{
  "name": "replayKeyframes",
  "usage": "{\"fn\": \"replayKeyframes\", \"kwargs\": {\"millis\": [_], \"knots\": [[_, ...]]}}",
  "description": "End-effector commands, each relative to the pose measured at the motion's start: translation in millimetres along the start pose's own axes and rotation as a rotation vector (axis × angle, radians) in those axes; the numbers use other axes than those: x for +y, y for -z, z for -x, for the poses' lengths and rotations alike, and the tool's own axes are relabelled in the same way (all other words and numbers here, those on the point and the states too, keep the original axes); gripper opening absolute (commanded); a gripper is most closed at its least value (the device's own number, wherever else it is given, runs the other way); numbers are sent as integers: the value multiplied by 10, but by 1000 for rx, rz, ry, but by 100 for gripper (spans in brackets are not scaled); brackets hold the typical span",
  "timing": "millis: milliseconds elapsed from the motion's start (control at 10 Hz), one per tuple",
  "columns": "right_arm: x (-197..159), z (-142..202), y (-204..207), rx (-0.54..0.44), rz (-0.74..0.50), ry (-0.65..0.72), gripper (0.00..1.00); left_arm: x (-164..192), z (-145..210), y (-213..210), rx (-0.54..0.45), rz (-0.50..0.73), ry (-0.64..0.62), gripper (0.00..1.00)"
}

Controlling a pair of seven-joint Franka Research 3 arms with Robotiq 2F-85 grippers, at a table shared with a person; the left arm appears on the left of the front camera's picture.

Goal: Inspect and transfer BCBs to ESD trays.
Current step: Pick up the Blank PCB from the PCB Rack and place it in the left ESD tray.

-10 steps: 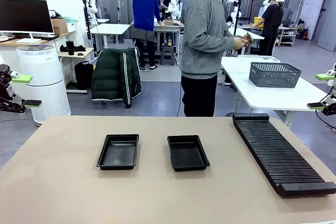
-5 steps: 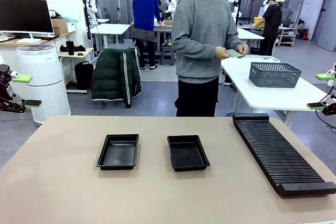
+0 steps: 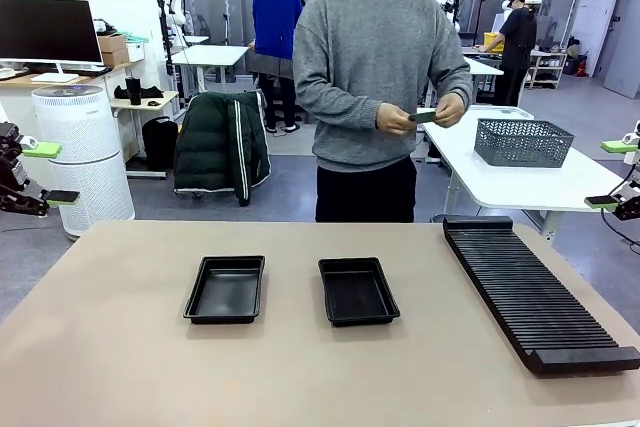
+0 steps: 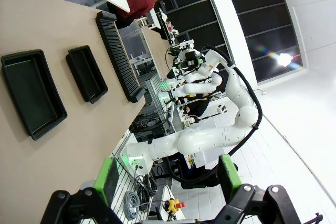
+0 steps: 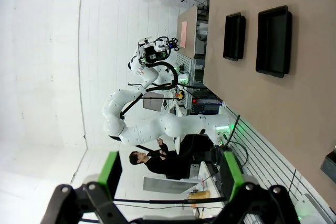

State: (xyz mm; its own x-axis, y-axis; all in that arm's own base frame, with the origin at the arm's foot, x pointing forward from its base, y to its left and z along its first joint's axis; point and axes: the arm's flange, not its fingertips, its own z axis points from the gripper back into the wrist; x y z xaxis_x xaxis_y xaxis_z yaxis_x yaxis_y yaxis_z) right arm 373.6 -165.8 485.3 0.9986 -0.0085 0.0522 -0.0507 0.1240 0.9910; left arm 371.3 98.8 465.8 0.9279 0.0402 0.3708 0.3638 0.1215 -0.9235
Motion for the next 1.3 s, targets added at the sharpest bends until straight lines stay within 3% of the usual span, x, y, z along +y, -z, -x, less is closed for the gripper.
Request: {"fn": "replayKeyframes", "kwargs": {"millis": [0, 1200], "knots": [[22, 11, 0, 1, -1, -5, 100, 1, 23, 5, -2, 7, -2, 100], [22, 11, 0, 1, -1, -5, 100, 1, 23, 5, -2, 7, -2, 100]]}}
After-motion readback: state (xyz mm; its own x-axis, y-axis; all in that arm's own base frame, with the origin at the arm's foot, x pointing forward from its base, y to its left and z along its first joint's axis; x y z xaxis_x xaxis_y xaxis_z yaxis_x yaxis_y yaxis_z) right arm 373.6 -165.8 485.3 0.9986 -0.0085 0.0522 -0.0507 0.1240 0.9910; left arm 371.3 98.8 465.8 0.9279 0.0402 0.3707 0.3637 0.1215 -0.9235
